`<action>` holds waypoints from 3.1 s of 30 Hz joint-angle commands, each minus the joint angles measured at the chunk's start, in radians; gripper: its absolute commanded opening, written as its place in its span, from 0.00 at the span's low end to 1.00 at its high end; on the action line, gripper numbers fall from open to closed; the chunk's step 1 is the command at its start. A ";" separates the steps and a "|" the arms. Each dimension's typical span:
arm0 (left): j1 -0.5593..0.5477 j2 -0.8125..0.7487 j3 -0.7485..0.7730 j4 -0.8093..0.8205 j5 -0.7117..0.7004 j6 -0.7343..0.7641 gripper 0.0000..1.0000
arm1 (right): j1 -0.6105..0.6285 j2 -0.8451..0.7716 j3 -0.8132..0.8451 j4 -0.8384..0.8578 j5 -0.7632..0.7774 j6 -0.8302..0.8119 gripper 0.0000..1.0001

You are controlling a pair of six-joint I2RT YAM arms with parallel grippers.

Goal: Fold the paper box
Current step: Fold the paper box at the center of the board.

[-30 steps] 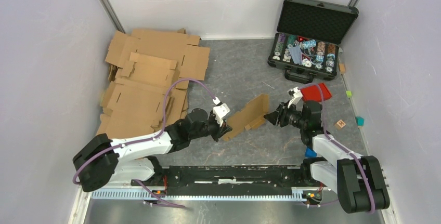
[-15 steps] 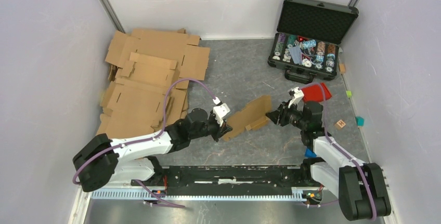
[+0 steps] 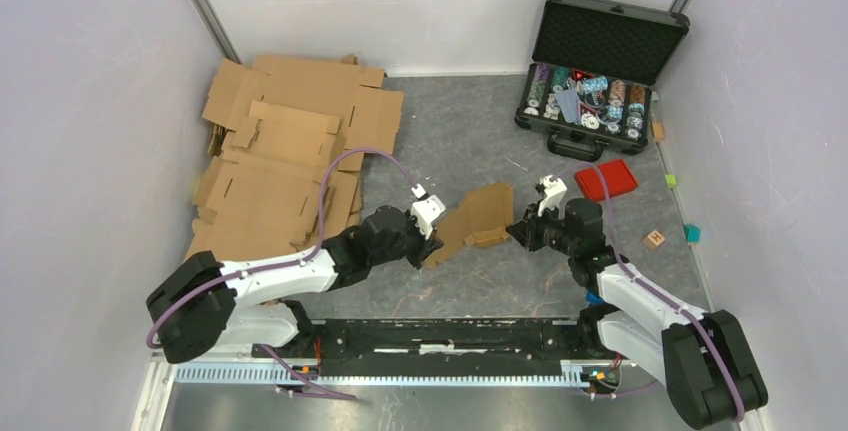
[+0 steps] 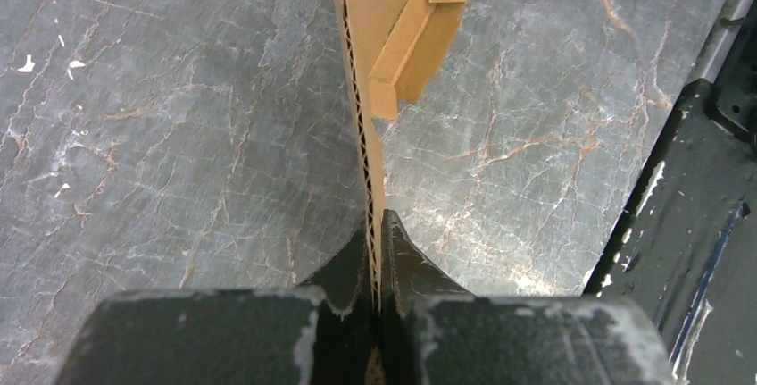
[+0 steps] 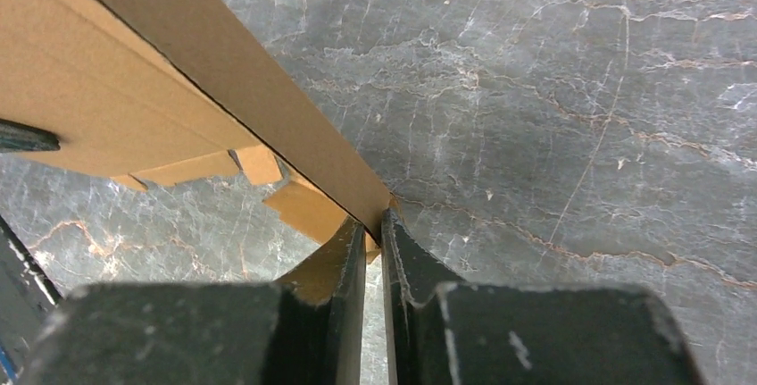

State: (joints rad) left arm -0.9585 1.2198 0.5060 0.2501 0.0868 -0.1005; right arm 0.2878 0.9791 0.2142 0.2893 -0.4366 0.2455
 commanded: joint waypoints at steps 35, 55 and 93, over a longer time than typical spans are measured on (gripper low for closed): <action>-0.013 0.112 0.101 -0.043 0.027 0.002 0.02 | 0.339 0.137 -0.042 0.149 0.347 -0.018 0.17; -0.026 0.121 0.124 -0.100 -0.045 0.037 0.02 | 0.339 -0.050 -0.018 0.033 0.430 -0.024 0.45; -0.049 0.121 0.127 -0.094 -0.081 0.026 0.02 | 0.339 -0.080 -0.074 -0.001 0.400 -0.043 0.48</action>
State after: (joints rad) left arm -0.9985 1.3331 0.6033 0.1455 0.0223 -0.0891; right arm 0.6216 0.8906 0.1452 0.3012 -0.0193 0.2115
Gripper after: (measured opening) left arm 0.044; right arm 0.458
